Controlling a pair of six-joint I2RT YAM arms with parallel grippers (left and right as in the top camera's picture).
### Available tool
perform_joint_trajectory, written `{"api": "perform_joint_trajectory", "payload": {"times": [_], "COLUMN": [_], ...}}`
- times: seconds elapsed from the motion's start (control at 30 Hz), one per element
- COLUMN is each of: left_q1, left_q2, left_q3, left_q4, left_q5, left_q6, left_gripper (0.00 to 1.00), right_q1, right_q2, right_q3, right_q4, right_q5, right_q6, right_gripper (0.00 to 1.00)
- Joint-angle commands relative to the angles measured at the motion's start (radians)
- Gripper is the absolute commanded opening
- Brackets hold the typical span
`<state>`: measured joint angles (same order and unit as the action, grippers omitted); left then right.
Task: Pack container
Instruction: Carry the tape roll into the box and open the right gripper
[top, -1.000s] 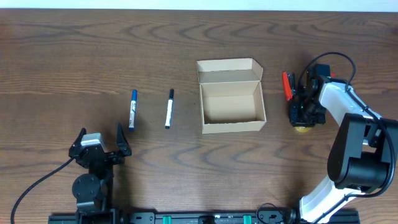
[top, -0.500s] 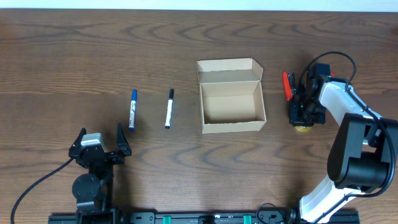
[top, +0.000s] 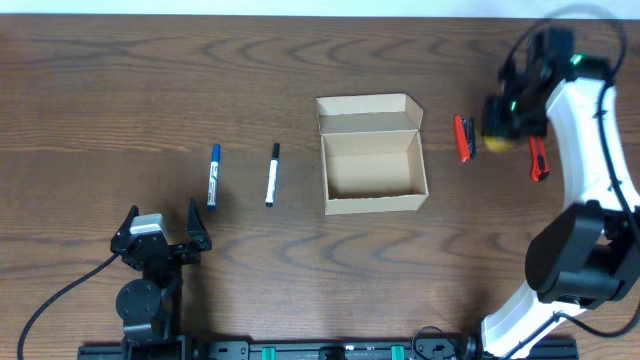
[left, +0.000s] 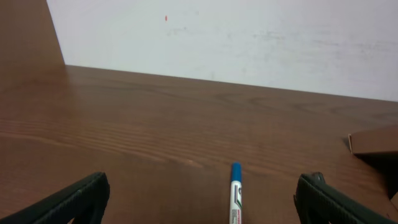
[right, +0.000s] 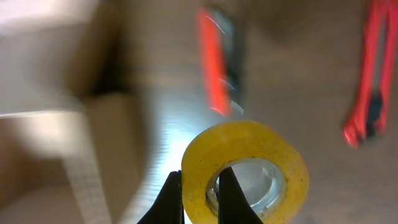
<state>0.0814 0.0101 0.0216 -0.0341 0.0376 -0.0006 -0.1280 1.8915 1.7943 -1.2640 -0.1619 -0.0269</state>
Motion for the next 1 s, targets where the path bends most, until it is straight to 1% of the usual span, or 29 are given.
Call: {"api": "perform_joint_trajectory", "payload": {"times": [0.0, 0.07, 0.13, 0.2, 0.27, 0.37, 0.47, 0.6, 0.77, 0.97], "left_q1": [-0.003, -0.003, -0.003, -0.003, -0.003, -0.003, -0.003, -0.003, -0.003, -0.003], "left_q2": [-0.006, -0.006, -0.006, -0.006, -0.006, -0.006, -0.006, -0.006, -0.006, -0.006], "left_q3": [-0.017, -0.017, -0.017, -0.017, -0.017, -0.017, -0.017, -0.017, -0.017, -0.017], "left_q4": [-0.043, -0.043, -0.043, -0.043, -0.043, -0.043, -0.043, -0.043, -0.043, -0.043], "left_q5": [-0.019, -0.019, -0.019, -0.019, -0.019, -0.019, -0.019, -0.019, -0.019, -0.019], "left_q6": [0.0, 0.0, 0.0, 0.0, 0.0, 0.0, 0.0, 0.0, 0.0, 0.0], "left_gripper": [0.95, 0.95, 0.95, 0.95, 0.95, 0.95, 0.95, 0.95, 0.95, 0.95], "right_q1": [0.09, 0.162, 0.241, 0.312, 0.38, 0.437, 0.466, 0.47, 0.476, 0.536], "right_q2": [-0.027, -0.027, -0.027, -0.026, -0.014, 0.004, 0.024, 0.043, 0.046, 0.046], "right_q3": [0.191, 0.26, 0.287, 0.286, 0.283, 0.283, 0.282, 0.245, 0.12, -0.043], "right_q4": [-0.058, -0.088, -0.085, -0.074, -0.074, -0.072, -0.076, -0.08, -0.031, 0.023], "right_q5": [-0.21, -0.208, -0.205, -0.163, -0.076, -0.028, -0.029, -0.029, -0.033, -0.032], "right_q6": [-0.042, -0.044, -0.047, -0.046, -0.046, -0.046, -0.046, -0.047, -0.046, -0.045], "right_gripper": [0.01, 0.01, 0.01, 0.01, 0.01, 0.01, 0.01, 0.01, 0.01, 0.01]}}
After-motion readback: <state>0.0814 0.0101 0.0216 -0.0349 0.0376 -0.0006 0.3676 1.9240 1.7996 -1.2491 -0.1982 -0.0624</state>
